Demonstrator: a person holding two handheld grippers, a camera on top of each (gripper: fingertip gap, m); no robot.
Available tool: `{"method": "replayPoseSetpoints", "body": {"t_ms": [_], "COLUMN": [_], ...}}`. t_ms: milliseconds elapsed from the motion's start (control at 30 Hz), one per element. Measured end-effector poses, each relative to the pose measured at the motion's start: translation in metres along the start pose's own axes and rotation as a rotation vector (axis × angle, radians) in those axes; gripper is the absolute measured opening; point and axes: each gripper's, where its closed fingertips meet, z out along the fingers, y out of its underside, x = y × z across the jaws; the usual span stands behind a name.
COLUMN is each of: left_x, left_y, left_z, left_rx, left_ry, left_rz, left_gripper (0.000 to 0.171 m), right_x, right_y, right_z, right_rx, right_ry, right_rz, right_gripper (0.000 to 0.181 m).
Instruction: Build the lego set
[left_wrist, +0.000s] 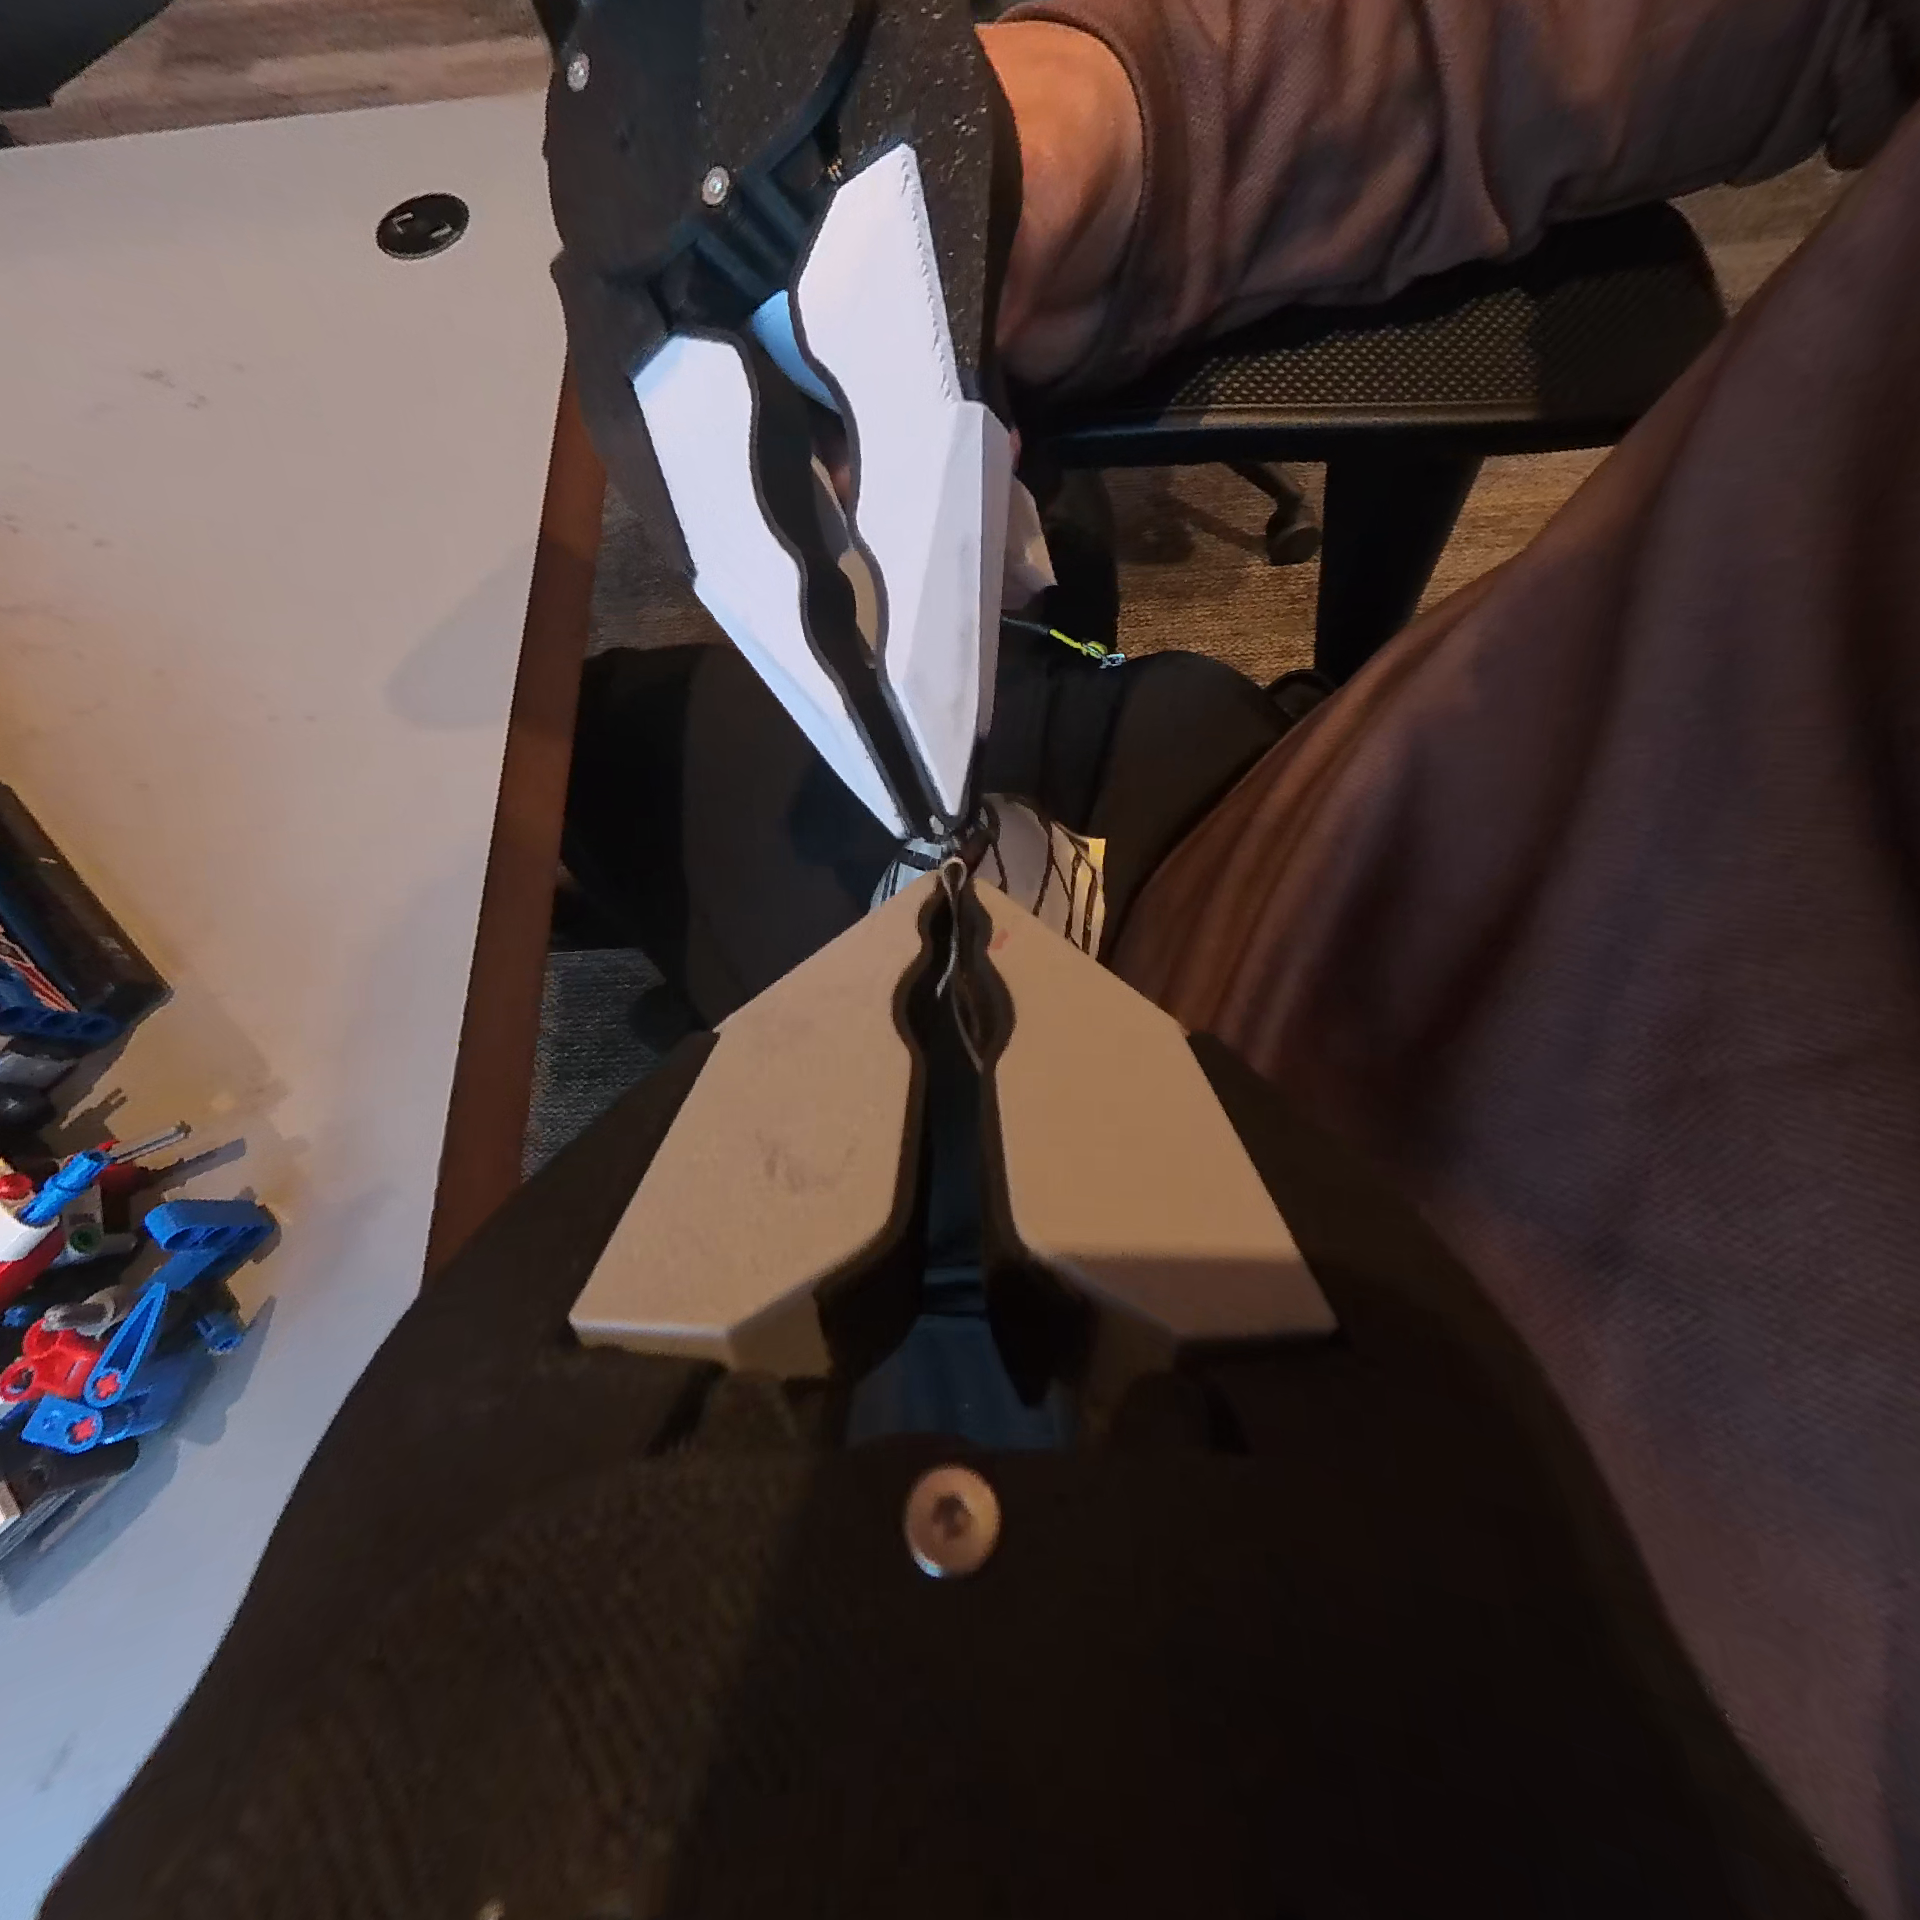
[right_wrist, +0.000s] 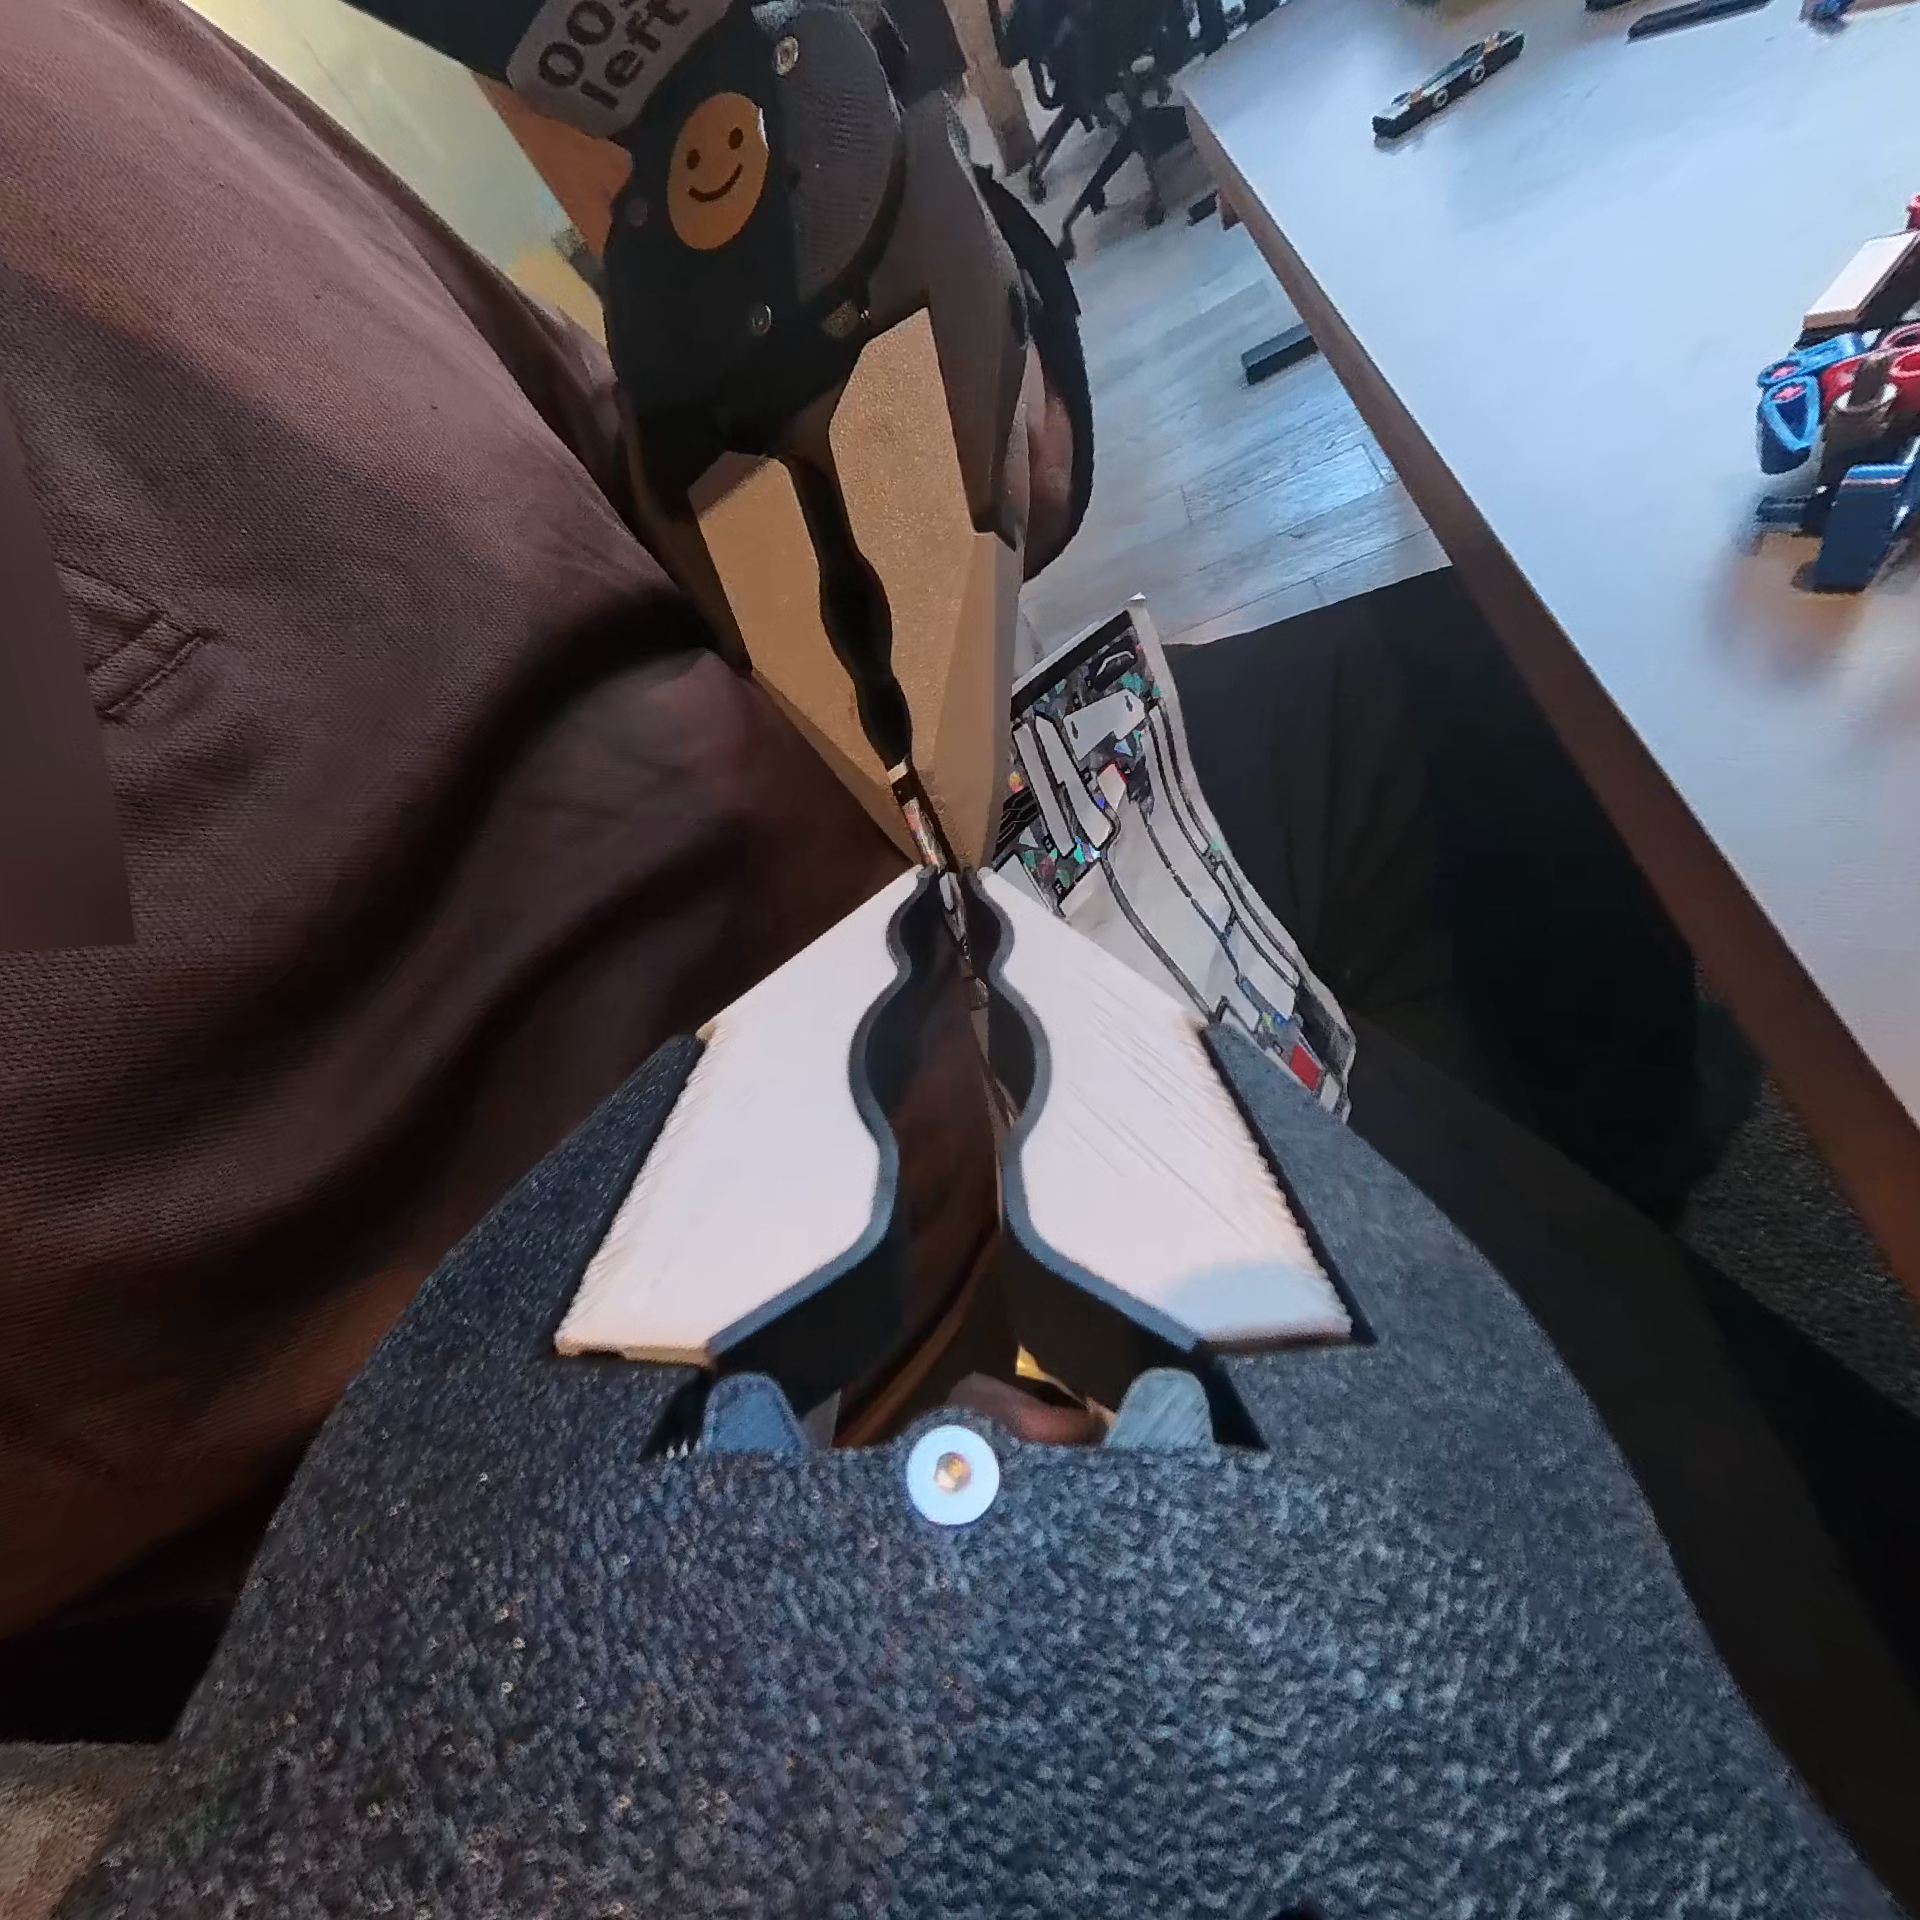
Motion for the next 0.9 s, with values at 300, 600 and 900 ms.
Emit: {"method": "replayPoseSetpoints", "body": {"t_ms": [300,600,900], "left_x": [0.007,0.014,0.019], "left_y": [0.003,0.004,0.006], "left_z": [0.002,0.001,0.0], "left_rx": [-0.011,-0.011,-0.004], "left_ry": [0.022,0.046,0.077], "left_rz": [0.064,0.113,0.149], "left_gripper": [0.0,0.0,0.0], "right_x": [-0.002,-0.01,-0.016], "right_y": [0.006,0.01,0.013], "right_z": [0.003,0.006,0.01], "right_rx": [-0.023,-0.039,-0.074], "right_ry": [-0.041,-0.094,-0.084], "right_rz": [0.038,0.034,-0.027], "right_gripper": [0.009,0.0,0.0]}}
